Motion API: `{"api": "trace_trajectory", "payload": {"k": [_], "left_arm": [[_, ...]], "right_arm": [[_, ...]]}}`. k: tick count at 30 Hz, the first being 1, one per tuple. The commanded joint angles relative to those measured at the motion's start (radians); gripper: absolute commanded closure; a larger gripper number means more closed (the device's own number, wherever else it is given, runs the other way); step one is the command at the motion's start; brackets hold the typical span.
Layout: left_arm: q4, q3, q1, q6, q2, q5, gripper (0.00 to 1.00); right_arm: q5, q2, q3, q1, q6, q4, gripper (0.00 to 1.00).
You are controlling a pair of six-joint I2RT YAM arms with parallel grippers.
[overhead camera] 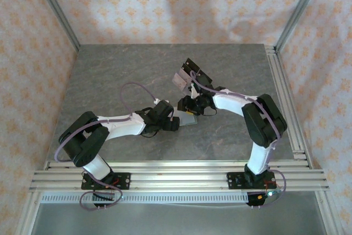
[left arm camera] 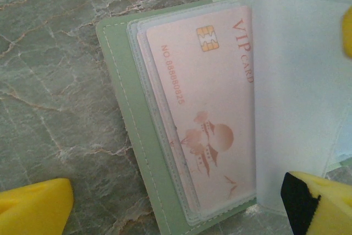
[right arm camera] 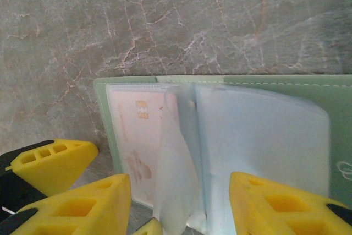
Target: Put the credit cards into the card holder
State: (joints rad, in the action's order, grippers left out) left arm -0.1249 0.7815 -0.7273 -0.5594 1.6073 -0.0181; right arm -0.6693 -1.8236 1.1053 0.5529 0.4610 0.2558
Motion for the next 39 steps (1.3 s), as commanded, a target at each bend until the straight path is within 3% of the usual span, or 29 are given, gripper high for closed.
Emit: {"api": "trace_trajectory", "payload": {"k": [1,13,19,24,31,39], "left_arm": [[-0.008,-0.012,-0.009,-0.007,-0.046,0.041,0.01],[-0.129,-0.097,-0.007,-0.027,-0.334,0.123,0.0],[-0.174,-0.128,-0.007,-0.052,-0.404,0.176,0.0],[-0.188,-0.131,-0.006,-0.066,-0.414,0.195,0.0],[-0.195,-0.102,0.005,-0.069,-0.372,0.211,0.0],[-0.167,-0.026,0.058,-0.037,-0.256,0.138,0.0]], "right_arm": [[-0.037,-0.025,0.033,0.027,0.022,-0.038,0.5],[-0.056,-0.138,0.181,0.108,0.04,0.003,0.5],[-0.056,-0.21,0.201,0.11,0.054,-0.004,0.5],[-0.097,-0.239,0.211,0.11,0.075,-0.016,0.5],[-0.1,-0.106,0.288,0.083,0.06,0.041,0.5],[0.08,-0.02,0.492,-0.069,-0.085,0.291,0.5]]}}
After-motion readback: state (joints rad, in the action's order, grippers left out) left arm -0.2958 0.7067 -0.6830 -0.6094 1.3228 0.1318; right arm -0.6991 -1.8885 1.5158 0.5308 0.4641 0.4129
